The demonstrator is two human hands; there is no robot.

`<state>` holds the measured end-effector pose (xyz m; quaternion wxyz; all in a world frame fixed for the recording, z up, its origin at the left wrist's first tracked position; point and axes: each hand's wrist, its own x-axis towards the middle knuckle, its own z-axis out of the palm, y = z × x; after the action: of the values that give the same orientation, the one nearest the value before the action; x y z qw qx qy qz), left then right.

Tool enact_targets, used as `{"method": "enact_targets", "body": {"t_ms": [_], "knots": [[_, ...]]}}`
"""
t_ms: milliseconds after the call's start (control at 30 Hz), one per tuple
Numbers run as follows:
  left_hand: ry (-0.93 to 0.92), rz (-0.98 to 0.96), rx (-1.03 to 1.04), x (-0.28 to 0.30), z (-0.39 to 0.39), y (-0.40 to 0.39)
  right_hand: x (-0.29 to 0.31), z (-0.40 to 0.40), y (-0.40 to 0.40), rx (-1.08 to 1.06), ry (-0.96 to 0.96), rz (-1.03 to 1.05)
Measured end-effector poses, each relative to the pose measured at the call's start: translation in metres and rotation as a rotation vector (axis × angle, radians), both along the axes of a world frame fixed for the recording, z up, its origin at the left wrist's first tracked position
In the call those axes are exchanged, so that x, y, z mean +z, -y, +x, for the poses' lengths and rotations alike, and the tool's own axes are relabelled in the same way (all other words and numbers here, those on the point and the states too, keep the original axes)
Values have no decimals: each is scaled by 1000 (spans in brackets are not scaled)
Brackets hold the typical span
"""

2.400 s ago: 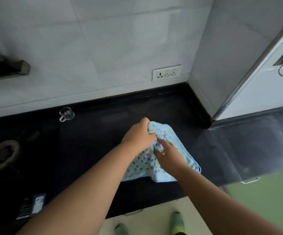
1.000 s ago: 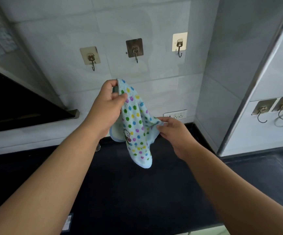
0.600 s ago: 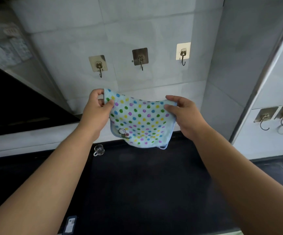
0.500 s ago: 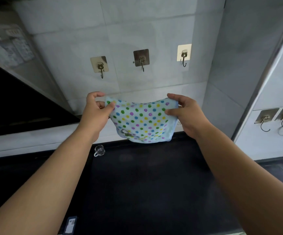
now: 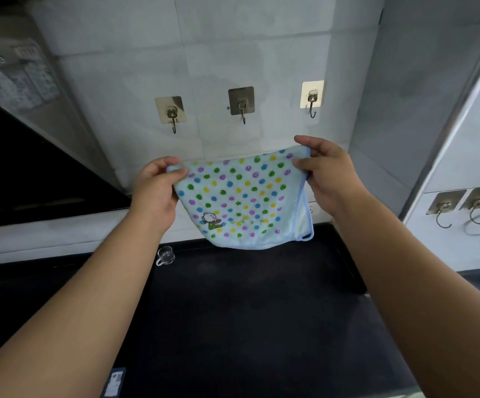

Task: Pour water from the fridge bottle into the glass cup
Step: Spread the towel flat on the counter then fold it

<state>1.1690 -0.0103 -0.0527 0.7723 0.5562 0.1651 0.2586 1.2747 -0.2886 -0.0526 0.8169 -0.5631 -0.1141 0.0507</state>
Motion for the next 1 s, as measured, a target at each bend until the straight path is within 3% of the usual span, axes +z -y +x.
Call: {"method": "enact_targets", "body": {"t_ms": [67, 233, 367, 600, 1000], "knots": [[6, 19, -8, 3, 1, -1, 3, 1, 1, 28, -29, 48], [41, -12, -91, 8, 3, -3, 4, 3, 2, -30, 16, -101], [78, -63, -112, 6, 2, -4, 1, 2, -2, -24, 24, -83], [-14, 125, -55, -7, 7, -17, -1, 5, 1, -73, 56, -201], [-320, 962, -11, -43, 7, -33, -43, 8, -6, -57, 116, -720]]}}
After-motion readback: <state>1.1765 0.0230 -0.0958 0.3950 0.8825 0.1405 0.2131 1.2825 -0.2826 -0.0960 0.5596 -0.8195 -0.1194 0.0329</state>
